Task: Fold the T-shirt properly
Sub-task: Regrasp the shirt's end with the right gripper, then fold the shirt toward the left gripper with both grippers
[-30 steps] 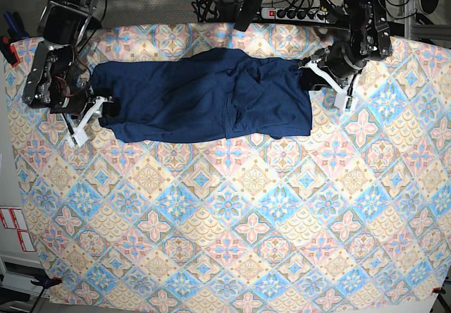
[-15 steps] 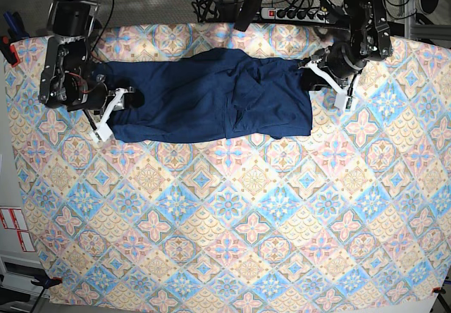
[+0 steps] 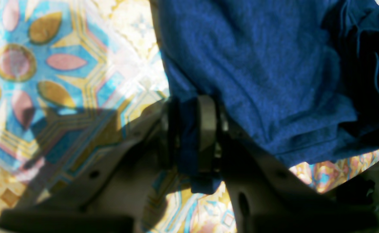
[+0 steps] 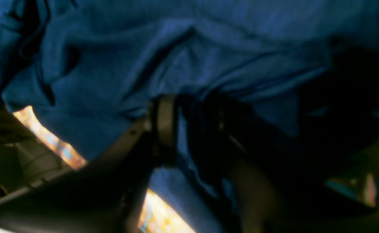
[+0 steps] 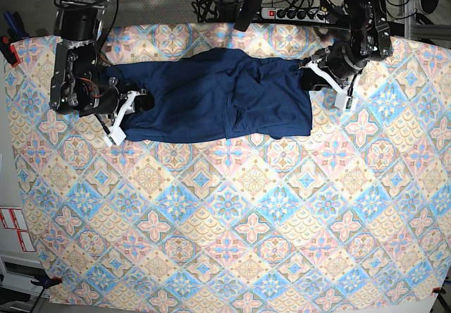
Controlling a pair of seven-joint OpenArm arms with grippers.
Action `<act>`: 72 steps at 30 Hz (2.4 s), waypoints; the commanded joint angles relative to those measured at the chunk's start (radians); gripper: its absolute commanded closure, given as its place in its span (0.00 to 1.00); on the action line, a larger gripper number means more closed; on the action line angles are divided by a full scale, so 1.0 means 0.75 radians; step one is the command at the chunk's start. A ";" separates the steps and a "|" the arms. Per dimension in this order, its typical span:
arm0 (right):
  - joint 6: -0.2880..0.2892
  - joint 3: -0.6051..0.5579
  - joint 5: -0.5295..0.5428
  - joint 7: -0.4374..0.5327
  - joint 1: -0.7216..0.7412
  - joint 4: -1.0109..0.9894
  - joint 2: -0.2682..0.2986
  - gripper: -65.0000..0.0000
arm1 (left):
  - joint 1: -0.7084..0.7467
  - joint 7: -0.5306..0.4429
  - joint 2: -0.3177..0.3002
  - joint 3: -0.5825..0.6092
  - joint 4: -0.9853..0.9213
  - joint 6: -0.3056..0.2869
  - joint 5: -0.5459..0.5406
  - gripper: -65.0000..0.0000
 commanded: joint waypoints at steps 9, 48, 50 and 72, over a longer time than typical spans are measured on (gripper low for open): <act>0.004 0.203 0.018 0.014 0.022 0.033 0.152 0.68 | -0.006 -0.007 -0.013 -0.007 0.016 -0.004 -0.002 0.83; 0.004 0.023 0.028 0.141 0.038 -0.143 0.174 0.50 | -0.006 -0.009 -0.013 -0.007 0.016 -0.004 -0.002 0.83; 0.004 0.023 0.028 0.141 0.036 -0.141 0.156 0.50 | -0.006 -0.009 -0.013 -0.007 0.016 -0.004 -0.002 0.83; 0.004 -0.206 0.161 0.088 0.001 -0.020 0.111 0.55 | -0.006 -0.009 -0.013 -0.007 0.016 -0.004 -0.002 0.83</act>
